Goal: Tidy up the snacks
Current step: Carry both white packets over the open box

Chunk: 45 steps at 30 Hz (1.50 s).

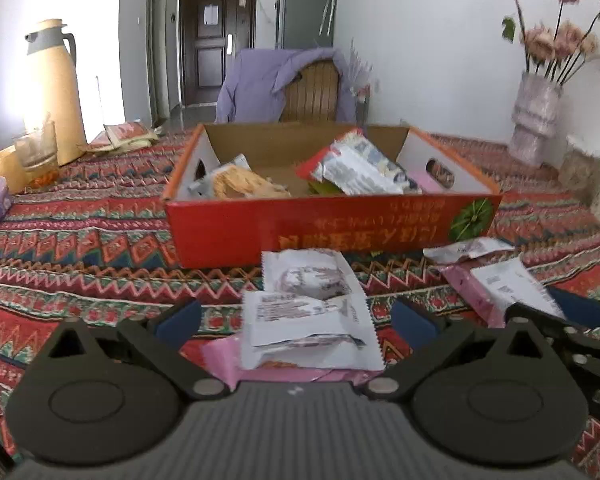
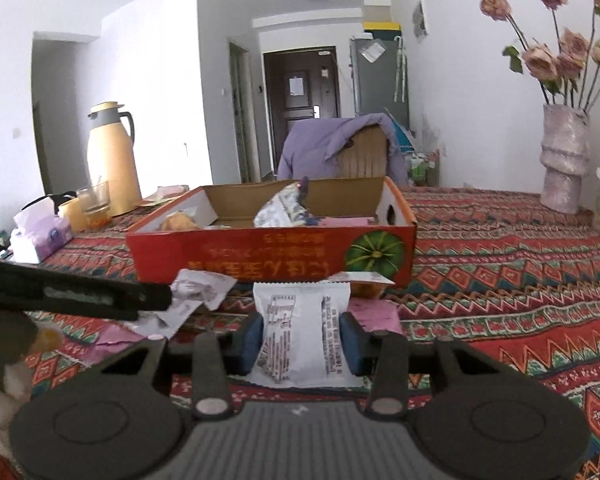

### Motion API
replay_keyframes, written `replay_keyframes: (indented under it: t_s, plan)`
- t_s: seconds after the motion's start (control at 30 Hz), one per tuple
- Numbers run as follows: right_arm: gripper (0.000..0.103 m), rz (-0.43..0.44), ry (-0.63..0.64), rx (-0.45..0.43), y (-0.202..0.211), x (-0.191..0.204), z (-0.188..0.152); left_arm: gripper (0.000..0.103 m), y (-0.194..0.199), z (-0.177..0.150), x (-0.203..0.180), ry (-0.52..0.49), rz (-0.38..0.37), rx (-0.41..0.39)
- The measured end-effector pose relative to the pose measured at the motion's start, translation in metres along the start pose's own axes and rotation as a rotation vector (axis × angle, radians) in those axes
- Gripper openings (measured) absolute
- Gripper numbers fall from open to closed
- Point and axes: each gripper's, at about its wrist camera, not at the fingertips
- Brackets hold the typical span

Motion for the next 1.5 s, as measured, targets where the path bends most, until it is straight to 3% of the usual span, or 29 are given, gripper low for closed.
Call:
replay_keyframes:
  t_s: [0.13,0.2,0.4,0.63,0.9,1.17,1.5]
  plan:
    - [0.041,-0.005,-0.013,-0.004,0.000,-0.007,0.001,0.100,-0.016,-0.004,-0.011,-0.030,0.030,0.044]
    - [0.041,-0.001,-0.016,-0.006,0.000,-0.009,0.000,0.083,-0.020,-0.007,-0.011,-0.028,0.031,0.062]
    - [0.041,0.006,-0.026,0.002,-0.003,-0.010,-0.003,0.071,-0.015,-0.007,-0.007,-0.007,0.002,0.046]
    - [0.041,0.015,-0.029,-0.001,-0.001,-0.008,-0.004,0.070,-0.005,-0.009,0.000,0.017,-0.019,0.038]
    - [0.041,0.024,-0.015,-0.025,0.004,-0.002,0.001,0.070,0.018,-0.002,0.008,0.038,-0.039,-0.028]
    - [0.041,0.034,0.004,-0.065,0.005,0.004,0.016,0.070,0.038,0.019,0.014,0.051,-0.060,-0.116]
    - [0.041,0.041,0.014,-0.132,-0.007,0.008,0.049,0.070,0.034,0.050,0.023,0.067,-0.045,-0.181]
Point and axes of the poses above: each gripper's, at about its wrist camera, not at the fingertips, and y roughly against the way its jaws point, x to its left, z to its top, and after that the axes turned 7 degrees about -x, right-handed
